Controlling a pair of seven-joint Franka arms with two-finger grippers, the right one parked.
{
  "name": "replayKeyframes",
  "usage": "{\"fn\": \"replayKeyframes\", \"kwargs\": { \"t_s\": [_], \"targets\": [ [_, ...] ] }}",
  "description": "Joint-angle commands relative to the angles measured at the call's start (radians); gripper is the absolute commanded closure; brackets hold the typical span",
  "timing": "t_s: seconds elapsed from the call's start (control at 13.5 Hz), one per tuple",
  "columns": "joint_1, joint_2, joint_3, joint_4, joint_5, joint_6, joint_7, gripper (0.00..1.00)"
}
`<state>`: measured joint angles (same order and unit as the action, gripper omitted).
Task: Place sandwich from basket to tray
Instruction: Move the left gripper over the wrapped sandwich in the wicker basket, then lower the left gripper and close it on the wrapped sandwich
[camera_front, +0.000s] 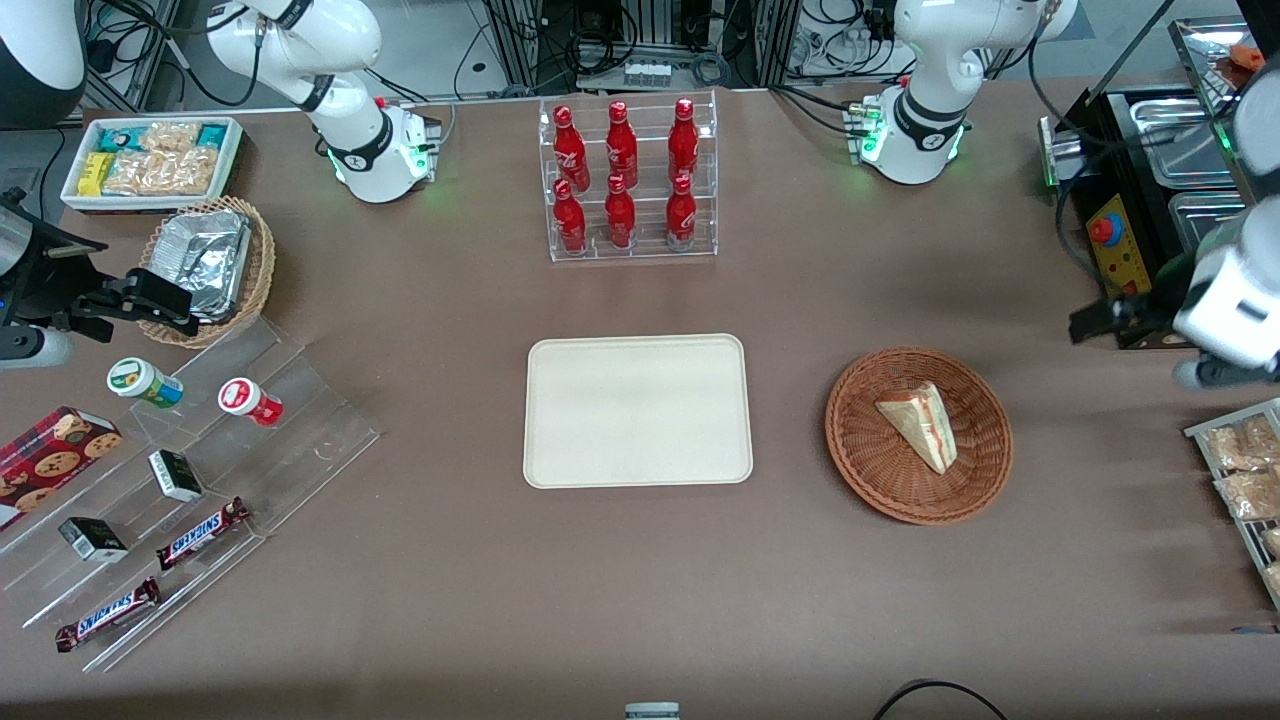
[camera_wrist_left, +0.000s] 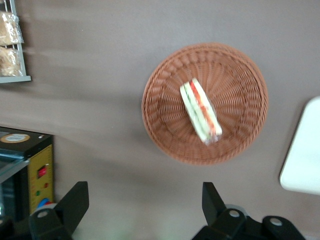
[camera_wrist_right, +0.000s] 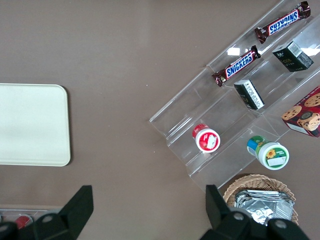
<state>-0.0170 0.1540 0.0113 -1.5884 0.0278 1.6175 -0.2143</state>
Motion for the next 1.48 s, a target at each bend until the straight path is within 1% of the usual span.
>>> {"fn": "replayKeyframes", "kwargs": {
  "t_s": [0.0, 0.15, 0.3, 0.37, 0.44, 0.52, 0.59, 0.74, 0.81, 0.89, 0.96, 1.04, 1.11, 1.19, 1.26, 1.41],
  "targets": [
    [-0.047, 0.094, -0.004, 0.037, -0.003, 0.063, -0.198, 0.0],
    [-0.07, 0.165, -0.005, 0.039, -0.014, 0.131, -0.322, 0.0],
    [-0.086, 0.225, -0.005, 0.039, -0.081, 0.22, -0.449, 0.0],
    [-0.093, 0.26, -0.005, 0.036, -0.08, 0.258, -0.494, 0.0],
    [-0.13, 0.288, -0.004, 0.036, -0.072, 0.284, -0.57, 0.0],
    [-0.151, 0.317, -0.002, 0.044, -0.072, 0.307, -0.696, 0.0],
    [-0.152, 0.337, -0.002, 0.042, -0.062, 0.33, -0.79, 0.0],
    [-0.155, 0.355, -0.002, 0.027, -0.046, 0.354, -0.81, 0.0],
    [-0.155, 0.354, -0.002, 0.002, -0.026, 0.355, -0.81, 0.0],
    [-0.155, 0.348, -0.002, -0.024, 0.022, 0.357, -0.812, 0.0],
    [-0.155, 0.34, -0.002, -0.047, 0.038, 0.366, -0.812, 0.0],
    [-0.155, 0.322, -0.002, -0.082, 0.038, 0.39, -0.812, 0.0],
    [-0.155, 0.281, -0.004, -0.164, 0.038, 0.462, -0.812, 0.0],
    [-0.152, 0.23, -0.004, -0.267, 0.034, 0.572, -0.812, 0.0],
    [-0.15, 0.201, -0.004, -0.324, 0.032, 0.632, -0.81, 0.0],
    [-0.155, 0.182, -0.005, -0.349, 0.035, 0.642, -0.801, 0.0]
  ]
}}
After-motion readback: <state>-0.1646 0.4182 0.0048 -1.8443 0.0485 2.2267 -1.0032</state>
